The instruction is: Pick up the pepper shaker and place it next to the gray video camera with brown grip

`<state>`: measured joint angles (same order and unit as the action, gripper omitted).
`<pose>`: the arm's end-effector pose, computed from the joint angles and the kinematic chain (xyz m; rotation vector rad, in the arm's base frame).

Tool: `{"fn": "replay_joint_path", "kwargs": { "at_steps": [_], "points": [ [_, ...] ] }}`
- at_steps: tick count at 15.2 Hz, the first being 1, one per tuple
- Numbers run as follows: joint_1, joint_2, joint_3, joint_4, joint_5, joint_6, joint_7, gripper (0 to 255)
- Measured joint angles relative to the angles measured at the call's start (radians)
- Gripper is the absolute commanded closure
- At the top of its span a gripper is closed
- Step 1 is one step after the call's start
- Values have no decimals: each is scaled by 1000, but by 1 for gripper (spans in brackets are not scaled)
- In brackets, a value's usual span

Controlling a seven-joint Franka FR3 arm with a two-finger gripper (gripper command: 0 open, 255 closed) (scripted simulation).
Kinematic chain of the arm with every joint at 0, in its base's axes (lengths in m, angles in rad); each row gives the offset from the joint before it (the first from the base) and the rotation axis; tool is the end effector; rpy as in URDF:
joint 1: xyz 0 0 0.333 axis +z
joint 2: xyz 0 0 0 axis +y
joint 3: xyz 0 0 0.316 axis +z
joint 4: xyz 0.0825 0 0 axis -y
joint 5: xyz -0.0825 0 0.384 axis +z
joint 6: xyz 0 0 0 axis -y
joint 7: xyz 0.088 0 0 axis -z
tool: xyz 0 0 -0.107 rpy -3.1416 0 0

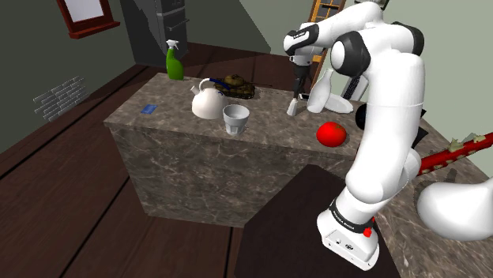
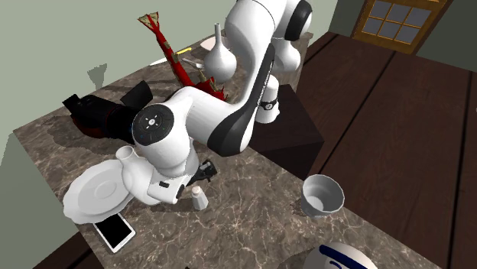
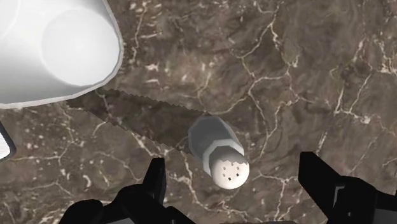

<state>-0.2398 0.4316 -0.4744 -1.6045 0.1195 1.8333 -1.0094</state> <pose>0.5202 -0.3907 0.3898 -3.0388 -0.4247 0.2497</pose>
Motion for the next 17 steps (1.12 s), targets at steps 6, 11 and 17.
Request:
{"fn": "replay_joint_path", "kwargs": {
  "at_steps": [6, 11, 17],
  "points": [
    [-3, 16, 4, -49, 9, 63, -8, 0],
    [-2, 17, 4, -53, 9, 69, -8, 0],
    [-2, 17, 4, -53, 9, 69, -8, 255]
  ]
}}
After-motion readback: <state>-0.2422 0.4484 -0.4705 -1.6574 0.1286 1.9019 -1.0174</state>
